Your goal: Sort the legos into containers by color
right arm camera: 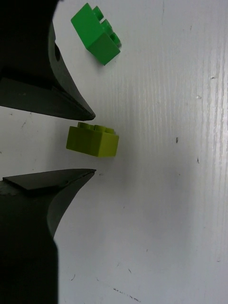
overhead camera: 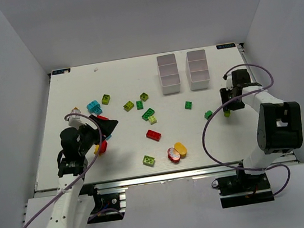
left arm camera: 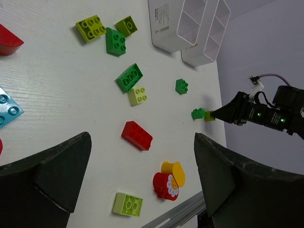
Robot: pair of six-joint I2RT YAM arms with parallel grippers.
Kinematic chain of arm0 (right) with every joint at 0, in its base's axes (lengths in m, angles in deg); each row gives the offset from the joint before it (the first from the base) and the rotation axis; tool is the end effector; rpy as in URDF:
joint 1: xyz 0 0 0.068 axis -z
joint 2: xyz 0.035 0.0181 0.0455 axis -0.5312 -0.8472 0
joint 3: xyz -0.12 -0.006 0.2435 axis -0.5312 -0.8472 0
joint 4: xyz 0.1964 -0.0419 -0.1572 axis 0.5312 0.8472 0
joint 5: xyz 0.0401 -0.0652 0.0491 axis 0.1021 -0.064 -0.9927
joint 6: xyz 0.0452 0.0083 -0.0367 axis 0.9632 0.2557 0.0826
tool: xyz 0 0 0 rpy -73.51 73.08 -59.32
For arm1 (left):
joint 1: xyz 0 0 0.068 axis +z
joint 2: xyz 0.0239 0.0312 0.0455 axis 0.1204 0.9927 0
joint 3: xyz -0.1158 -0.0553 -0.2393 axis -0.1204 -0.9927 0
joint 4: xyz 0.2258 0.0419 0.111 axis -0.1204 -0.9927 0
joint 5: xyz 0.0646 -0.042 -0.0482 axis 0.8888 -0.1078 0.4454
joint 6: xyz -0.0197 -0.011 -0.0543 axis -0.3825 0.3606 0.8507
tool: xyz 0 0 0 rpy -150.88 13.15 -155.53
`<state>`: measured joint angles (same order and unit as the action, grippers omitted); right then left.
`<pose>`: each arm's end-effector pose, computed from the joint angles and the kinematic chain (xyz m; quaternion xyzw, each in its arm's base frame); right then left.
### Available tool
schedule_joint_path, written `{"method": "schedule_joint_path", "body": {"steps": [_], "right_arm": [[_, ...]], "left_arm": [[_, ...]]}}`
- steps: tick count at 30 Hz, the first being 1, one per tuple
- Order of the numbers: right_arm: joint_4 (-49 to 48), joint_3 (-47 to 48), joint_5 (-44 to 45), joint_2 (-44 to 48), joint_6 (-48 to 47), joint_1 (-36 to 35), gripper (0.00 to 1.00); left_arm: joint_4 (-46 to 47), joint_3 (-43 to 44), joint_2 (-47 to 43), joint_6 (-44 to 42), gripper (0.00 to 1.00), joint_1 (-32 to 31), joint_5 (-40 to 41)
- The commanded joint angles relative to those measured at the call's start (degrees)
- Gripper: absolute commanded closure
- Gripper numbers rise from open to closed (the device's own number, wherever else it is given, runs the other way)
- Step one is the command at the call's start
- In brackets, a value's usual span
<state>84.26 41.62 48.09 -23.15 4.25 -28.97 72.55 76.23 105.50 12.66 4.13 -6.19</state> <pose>0.3137 -0.0181 0.1869 -0.0291 0.9628 -0.0348 0.2663 0.1685 -0.0259 0.2324 -0.1757 0.7918 -0.3843 0.4410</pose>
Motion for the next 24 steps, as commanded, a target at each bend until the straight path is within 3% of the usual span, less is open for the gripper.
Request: {"method": "schedule_joint_path", "body": {"steps": [1,10,11,14,17,20,21,24], "right_arm": [[-0.73,1.73,0.06,-0.97,2.21,1.28,0.50],[0.07,2.43,-3.89,-3.35,2.48,1.54,0.66],[0.07,2.87,-4.24,-3.35,2.13,1.54,0.78],[0.51,6.03,-7.04,-2.12,-0.41,1.54,1.00],[-1.25,10.68,-13.62,0.24,-7.60,1.46,1.00],[2.69,17.98,-32.59,0.43,-24.29,1.46,1.00],[2.36,19.12,-39.16,0.26,-26.42,1.46,1.00],[-6.15,21.59,-43.00,-1.94,-24.17,0.76,1.00]], "left_arm": [[-0.93,0.95,-1.62,0.16,0.02,0.15,1.33],[-0.23,2.18,0.04,0.34,0.02,0.24,0.98],[-0.23,2.70,0.48,0.34,0.02,0.15,0.89],[-0.32,3.67,0.92,0.25,0.02,0.24,0.89],[0.29,3.85,1.28,0.60,0.02,0.24,0.89],[2.05,3.41,1.63,1.48,0.02,0.15,0.28],[2.58,3.06,1.72,1.57,0.02,0.15,0.10],[3.11,3.06,2.42,1.74,0.02,0.15,-0.16]]}}
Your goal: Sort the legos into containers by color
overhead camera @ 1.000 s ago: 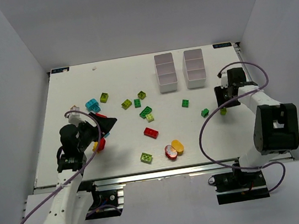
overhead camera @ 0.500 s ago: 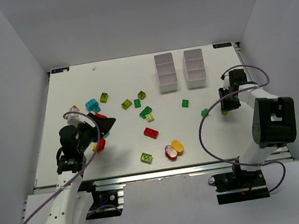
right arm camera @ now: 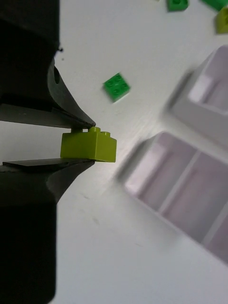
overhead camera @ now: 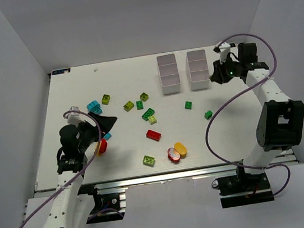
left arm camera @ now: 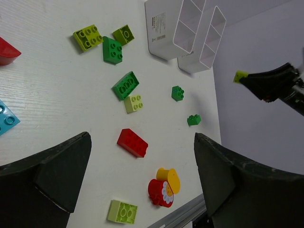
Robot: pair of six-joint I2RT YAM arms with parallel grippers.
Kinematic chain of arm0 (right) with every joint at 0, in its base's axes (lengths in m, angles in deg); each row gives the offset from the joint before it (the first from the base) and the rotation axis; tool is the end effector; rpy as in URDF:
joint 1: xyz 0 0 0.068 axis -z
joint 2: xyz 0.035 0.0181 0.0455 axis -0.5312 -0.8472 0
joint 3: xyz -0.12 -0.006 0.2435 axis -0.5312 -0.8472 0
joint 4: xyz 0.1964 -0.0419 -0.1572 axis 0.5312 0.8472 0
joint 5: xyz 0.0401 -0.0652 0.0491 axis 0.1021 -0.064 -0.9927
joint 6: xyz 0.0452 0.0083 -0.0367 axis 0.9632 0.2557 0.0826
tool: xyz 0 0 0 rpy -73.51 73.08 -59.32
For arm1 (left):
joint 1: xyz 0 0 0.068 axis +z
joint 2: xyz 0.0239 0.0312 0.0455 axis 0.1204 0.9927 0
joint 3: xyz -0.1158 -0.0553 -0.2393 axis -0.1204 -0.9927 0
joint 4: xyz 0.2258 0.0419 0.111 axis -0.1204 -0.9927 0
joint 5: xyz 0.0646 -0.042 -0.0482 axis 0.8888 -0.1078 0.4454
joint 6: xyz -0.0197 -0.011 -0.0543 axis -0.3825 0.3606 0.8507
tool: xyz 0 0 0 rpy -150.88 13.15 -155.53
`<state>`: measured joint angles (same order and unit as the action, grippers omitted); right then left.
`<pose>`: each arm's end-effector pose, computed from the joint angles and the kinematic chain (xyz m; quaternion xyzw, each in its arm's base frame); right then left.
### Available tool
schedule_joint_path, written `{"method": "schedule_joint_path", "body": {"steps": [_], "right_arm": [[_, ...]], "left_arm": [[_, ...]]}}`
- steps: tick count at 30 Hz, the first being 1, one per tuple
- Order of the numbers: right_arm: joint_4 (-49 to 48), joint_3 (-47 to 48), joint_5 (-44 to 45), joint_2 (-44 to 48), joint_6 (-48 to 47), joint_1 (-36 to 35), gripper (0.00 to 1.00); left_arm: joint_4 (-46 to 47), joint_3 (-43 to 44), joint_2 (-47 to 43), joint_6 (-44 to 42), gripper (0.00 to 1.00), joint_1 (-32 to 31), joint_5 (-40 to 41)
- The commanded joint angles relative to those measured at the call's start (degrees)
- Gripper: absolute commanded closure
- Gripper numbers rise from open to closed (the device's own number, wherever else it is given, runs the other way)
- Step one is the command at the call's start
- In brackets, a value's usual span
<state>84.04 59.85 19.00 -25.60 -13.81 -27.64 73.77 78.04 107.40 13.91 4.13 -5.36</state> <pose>0.3632 -0.0084 0.2758 -0.2532 0.8584 0.1138 0.4313 0.1751 -0.0257 0.2406 -0.1850 0.7849 -0.3864 0.4476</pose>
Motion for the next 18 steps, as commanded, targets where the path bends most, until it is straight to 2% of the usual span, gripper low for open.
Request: {"method": "schedule_joint_path", "body": {"steps": [1,4,5,9,12,18], "right_arm": [[-7.87,4.33,-13.39,-1.93,-4.36,-1.28,1.00],[-11.75,10.65,-9.88,-7.82,5.48,-2.42,1.00],[-13.41,13.01,-8.48,-8.80,11.33,-2.77,1.00],[-17.02,16.88,0.21,-12.23,22.96,-4.36,1.00],[-17.55,21.89,5.58,-15.48,26.49,-7.08,1.00],[-16.41,25.69,10.87,-19.89,25.63,-8.93,1.00]], "left_arm": [[1.71,1.42,0.87,0.32,0.02,0.15,-1.08],[2.15,1.24,0.87,0.41,0.02,0.15,-1.26],[2.06,1.24,0.70,0.41,0.02,0.15,-1.26],[2.06,0.98,0.43,0.58,0.02,0.15,-0.91],[2.06,0.63,0.25,0.76,0.02,0.24,-0.73],[0.57,0.98,-0.54,0.15,0.02,0.24,0.06]]}}
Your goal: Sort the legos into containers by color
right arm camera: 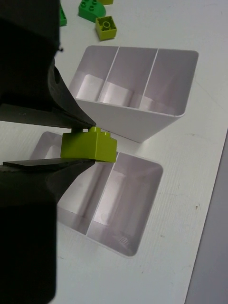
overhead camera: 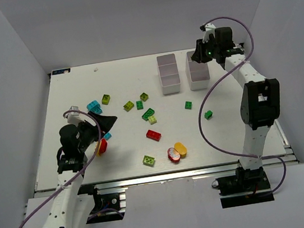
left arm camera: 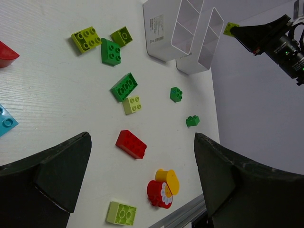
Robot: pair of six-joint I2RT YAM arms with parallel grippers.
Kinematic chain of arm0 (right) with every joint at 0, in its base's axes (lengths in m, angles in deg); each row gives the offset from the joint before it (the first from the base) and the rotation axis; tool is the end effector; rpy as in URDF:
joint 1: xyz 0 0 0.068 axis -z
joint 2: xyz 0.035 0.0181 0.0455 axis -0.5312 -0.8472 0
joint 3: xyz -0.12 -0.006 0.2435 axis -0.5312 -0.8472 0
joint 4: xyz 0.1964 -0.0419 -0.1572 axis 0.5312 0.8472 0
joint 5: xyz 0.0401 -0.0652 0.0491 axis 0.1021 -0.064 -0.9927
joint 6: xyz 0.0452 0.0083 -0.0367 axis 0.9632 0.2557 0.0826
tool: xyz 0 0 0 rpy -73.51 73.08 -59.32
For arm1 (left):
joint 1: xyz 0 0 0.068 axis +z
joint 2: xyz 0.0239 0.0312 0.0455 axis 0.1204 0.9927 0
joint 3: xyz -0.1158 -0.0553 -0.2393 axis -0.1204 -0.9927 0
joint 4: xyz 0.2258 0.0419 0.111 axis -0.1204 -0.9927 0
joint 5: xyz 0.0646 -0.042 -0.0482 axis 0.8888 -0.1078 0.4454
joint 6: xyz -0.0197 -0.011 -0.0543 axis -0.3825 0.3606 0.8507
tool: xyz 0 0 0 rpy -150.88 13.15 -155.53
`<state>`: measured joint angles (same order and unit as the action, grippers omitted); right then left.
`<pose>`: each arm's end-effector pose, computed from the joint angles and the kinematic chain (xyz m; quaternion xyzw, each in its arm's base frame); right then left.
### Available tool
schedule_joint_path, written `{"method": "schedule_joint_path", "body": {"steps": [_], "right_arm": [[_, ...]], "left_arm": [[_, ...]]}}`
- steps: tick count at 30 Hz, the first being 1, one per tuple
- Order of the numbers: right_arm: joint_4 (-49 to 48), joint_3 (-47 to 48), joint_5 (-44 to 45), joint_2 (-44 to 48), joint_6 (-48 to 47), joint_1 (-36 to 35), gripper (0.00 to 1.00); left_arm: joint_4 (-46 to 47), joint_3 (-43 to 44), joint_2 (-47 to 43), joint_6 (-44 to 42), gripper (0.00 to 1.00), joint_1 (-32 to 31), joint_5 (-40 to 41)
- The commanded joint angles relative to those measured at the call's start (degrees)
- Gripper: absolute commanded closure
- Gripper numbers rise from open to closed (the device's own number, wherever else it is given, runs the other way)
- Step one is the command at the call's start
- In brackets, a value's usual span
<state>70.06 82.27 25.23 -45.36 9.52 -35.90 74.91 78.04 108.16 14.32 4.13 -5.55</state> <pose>0.4692 0.0469 0.2920 -0.1385 0.8285 0.1681 0.5159 0.1775 -0.0259 0.2407 -0.1856 0.7828 -0.3898 0.4481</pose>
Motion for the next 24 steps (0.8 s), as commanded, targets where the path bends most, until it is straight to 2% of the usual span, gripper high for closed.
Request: {"method": "schedule_joint_path", "body": {"steps": [1,2,10,14,18,24], "right_arm": [[-2.42,3.18,5.34,-0.48,2.05,-0.84,0.98],[-2.42,2.74,5.96,-0.83,1.87,-0.84,0.91],[-2.33,0.63,7.01,-1.36,-0.24,-0.84,0.81],[-2.25,-0.33,8.24,-1.79,-1.55,-0.84,0.68],[-2.51,-0.51,8.95,-2.85,-2.61,-0.84,0.58],[-2.51,-0.51,9.13,-3.20,-3.40,-0.84,0.54]], "left_arm": [[-0.74,0.98,-1.30,-0.36,0.02,0.15,0.35],[-0.74,0.98,-1.48,-0.18,0.02,0.15,0.35],[-1.09,1.68,-1.04,-0.53,0.02,0.24,0.26],[-0.92,1.51,-1.13,-0.36,0.02,0.24,0.35],[-1.00,1.86,-1.21,-0.27,0.02,0.24,0.35],[-1.97,2.39,-1.65,-0.36,0.02,0.15,0.61]]}}
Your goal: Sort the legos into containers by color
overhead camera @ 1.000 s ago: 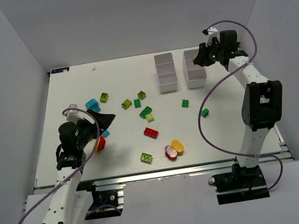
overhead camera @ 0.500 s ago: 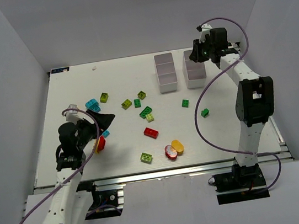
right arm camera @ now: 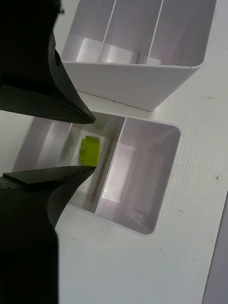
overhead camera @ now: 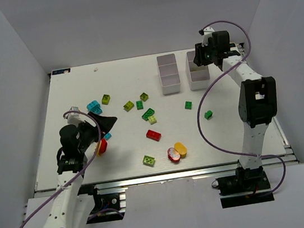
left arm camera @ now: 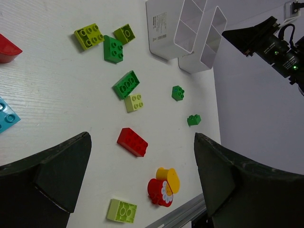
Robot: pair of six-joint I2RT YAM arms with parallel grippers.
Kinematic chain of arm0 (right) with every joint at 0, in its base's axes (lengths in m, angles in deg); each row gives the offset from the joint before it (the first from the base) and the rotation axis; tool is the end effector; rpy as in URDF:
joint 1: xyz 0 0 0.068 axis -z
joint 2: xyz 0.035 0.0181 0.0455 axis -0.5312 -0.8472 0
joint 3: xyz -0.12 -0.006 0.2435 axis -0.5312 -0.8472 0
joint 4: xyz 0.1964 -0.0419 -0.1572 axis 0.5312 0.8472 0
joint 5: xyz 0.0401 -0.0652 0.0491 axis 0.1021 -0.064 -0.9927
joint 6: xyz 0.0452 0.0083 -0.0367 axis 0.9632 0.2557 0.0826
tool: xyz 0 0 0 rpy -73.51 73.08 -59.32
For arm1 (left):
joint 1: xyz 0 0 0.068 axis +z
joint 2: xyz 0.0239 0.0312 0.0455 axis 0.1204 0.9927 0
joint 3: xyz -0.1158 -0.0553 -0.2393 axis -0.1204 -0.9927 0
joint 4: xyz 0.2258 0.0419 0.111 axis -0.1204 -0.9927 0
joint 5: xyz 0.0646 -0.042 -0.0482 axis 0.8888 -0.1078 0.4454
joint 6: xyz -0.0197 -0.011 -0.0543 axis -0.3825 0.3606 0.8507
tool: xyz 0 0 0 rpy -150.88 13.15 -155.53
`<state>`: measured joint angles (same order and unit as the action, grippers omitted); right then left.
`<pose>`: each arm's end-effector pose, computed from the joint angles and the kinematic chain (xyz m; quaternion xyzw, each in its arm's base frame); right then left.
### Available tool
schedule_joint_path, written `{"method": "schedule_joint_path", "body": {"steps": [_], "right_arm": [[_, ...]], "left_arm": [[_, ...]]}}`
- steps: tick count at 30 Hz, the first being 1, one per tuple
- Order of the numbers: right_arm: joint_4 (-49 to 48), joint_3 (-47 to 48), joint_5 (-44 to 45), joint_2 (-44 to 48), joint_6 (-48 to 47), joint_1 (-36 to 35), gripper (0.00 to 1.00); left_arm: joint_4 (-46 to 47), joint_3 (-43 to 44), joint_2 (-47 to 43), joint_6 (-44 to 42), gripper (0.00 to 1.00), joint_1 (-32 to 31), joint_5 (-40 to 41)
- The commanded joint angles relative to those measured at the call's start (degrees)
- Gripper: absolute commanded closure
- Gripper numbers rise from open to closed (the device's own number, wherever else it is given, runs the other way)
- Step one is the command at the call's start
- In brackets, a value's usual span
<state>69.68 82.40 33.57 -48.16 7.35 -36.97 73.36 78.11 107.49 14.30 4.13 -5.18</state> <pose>0.4791 0.0507 0.2703 -0.1235 0.8469 0.1031 0.5069 0.1752 -0.0256 0.2400 -0.1900 0.7859 -0.3860 0.4441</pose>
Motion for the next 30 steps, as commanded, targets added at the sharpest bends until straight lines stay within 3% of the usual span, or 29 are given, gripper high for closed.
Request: {"method": "schedule_joint_path", "body": {"steps": [1,4,7,9,10,11,13,14,16,17,19,21,22,23,24,25,30], "right_arm": [[-2.23,-0.82,0.78,-0.41,-1.33,0.23,0.52],[-2.23,-0.21,0.60,0.21,-1.68,0.23,0.49],[-0.66,0.67,-2.99,2.57,-6.04,0.40,0.35],[2.06,0.85,-12.19,5.55,-11.41,0.84,0.31],[3.99,0.76,-16.49,6.79,-14.74,1.10,0.23],[8.45,-0.28,-25.50,8.02,-21.30,1.37,0.18],[14.18,-2.13,-33.46,11.45,-28.45,1.55,0.11],[22.73,-4.05,-39.42,12.42,-37.71,1.46,0.11],[28.42,-7.74,-41.49,15.75,-44.63,1.28,0.11],[29.75,-13.50,-41.24,17.07,-48.23,1.28,0.11],[24.36,-23.78,-37.31,24.43,-47.13,1.37,0.11],[21.62,-28.98,-34.31,28.03,-46.16,1.28,0.11],[18.02,-32.77,-31.25,30.68,-42.32,1.28,0.11],[17.99,-32.81,-29.56,31.75,-42.29,1.28,0.11],[17.90,-33.86,-28.15,31.94,-39.33,1.19,0.11],[19.20,-33.60,-25.70,31.85,-38.69,1.19,0.11],[18.96,-34.12,-13.84,29.83,-29.12,0.67,0.16]], "left_arm": [[-0.33,2.23,-1.15,-0.25,0.02,0.15,0.24],[-0.42,2.23,-1.50,-0.07,0.02,0.15,0.24],[-0.95,2.67,-1.50,-0.25,0.02,0.15,0.33],[-1.12,2.76,-1.50,-0.25,0.04,0.15,0.41],[-1.04,2.59,-1.42,-0.16,0.06,0.15,0.33],[-0.86,2.32,-1.33,0.01,0.12,0.15,0.15],[0.63,1.45,-1.15,0.63,0.21,0.24,-0.90],[1.15,1.18,-0.80,0.81,0.32,0.15,-1.25],[2.39,0.74,-0.36,1.16,0.44,0.24,-2.22],[2.48,0.74,0.07,1.25,0.59,0.15,-2.48],[2.48,0.91,0.86,0.98,0.69,0.15,-3.27],[2.48,1.09,1.30,0.63,0.67,0.15,-3.02],[1.00,1.52,1.66,0.02,0.53,0.15,-2.58],[-0.15,1.88,1.66,-0.25,0.53,0.15,-1.96],[-1.12,2.32,2.27,-0.60,0.38,0.15,-1.18],[-1.91,2.58,2.45,-0.95,0.33,0.15,-0.12],[-1.92,3.02,3.15,-1.22,0.27,0.15,0.15]]}}
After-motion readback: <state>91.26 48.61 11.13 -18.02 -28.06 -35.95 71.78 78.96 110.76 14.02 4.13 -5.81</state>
